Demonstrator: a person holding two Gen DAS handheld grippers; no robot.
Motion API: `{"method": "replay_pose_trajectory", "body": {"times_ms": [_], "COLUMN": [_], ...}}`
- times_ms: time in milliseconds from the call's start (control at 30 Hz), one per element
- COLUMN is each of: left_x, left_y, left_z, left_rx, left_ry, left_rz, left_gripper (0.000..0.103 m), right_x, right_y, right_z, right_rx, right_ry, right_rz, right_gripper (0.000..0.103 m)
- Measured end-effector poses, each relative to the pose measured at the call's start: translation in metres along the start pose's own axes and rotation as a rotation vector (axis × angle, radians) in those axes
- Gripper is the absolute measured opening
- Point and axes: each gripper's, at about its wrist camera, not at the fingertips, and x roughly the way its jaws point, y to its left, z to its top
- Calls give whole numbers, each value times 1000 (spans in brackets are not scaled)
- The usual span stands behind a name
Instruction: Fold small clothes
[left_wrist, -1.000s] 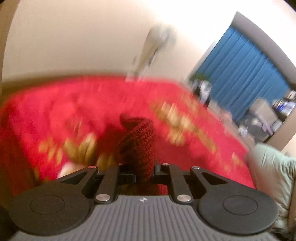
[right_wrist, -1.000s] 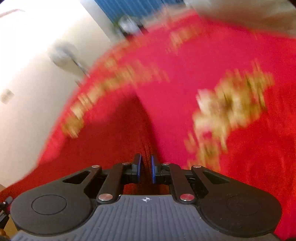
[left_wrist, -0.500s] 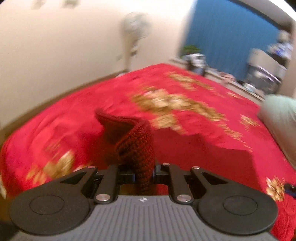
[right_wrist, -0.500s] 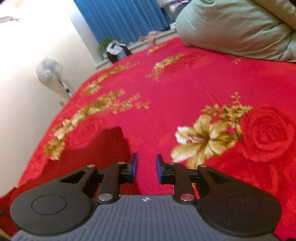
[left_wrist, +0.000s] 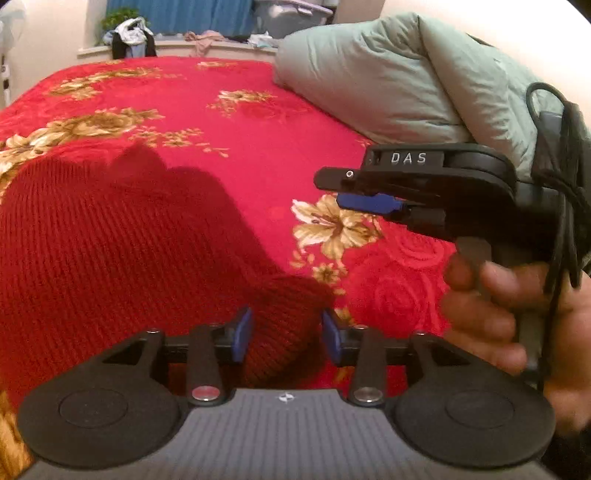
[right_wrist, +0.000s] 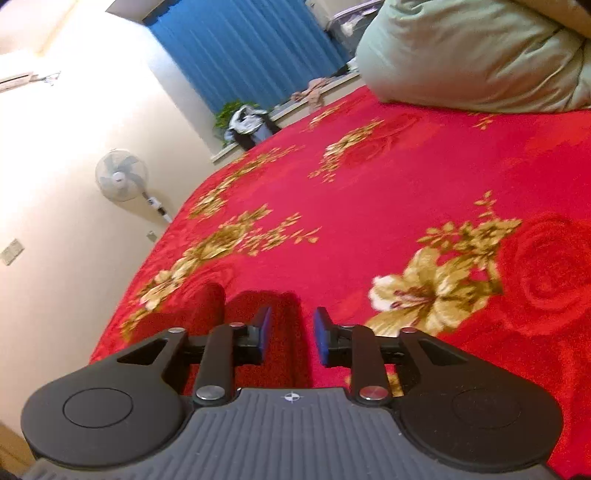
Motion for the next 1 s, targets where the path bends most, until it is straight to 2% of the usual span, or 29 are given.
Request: {"method": "replay_pose_trajectory", "body": {"times_ms": [67,133,200,300,400,467,500,567,700,733,767,833,867,900,933,1000], "left_x": [-26,-50,-72,-89,-90,-89,-87,-83,-84,-84,-81,-72,-63,-54,-43,-27], "left_y": [15,39,66,101,131,137,141,145,146,144,143,144,147,150,152,154], "left_z": [-8,-15,-21,-30,-38,-42,-42,-36,-20,-17,-12,-8,-10,-13,-18,-27], "left_rx": [-12,-74,-153,-260,-386,-432,-446,-472,-489,-483,-475,-467,-474,-479,-477,-469], "left_ry": [-64,-116,-164,-196,-167,-159,-155,-149,-158,-159,-155,-122,-94,-56,-11,94], "left_rz": [5,33,104,236,268,283,286,285,250,245,239,222,206,189,174,194], "left_gripper": [55,55,58,70,71,73,73,73,79,81,81,81,81,83,85,87], "right_x": [3,9,17,33,47,49,46,30,-25,-29,-26,-3,13,26,32,33], "right_y": [5,14,26,45,60,64,63,59,36,31,28,25,20,16,17,31], "right_z": [-4,-10,-17,-30,-46,-51,-51,-43,-14,-11,-10,-18,-29,-38,-44,-46], "right_rx": [-10,-45,-85,-146,-239,-271,-266,-214,-33,-15,-20,-96,-123,-119,-125,-215], "right_ry": [33,81,137,227,303,321,316,275,40,22,38,158,262,343,381,387], "right_rz": [42,96,156,223,172,144,156,222,428,409,352,102,-4,-45,-68,-106], "right_gripper": [35,40,42,50,50,36,18,16,14,14,14,13,13,13,13,13]}}
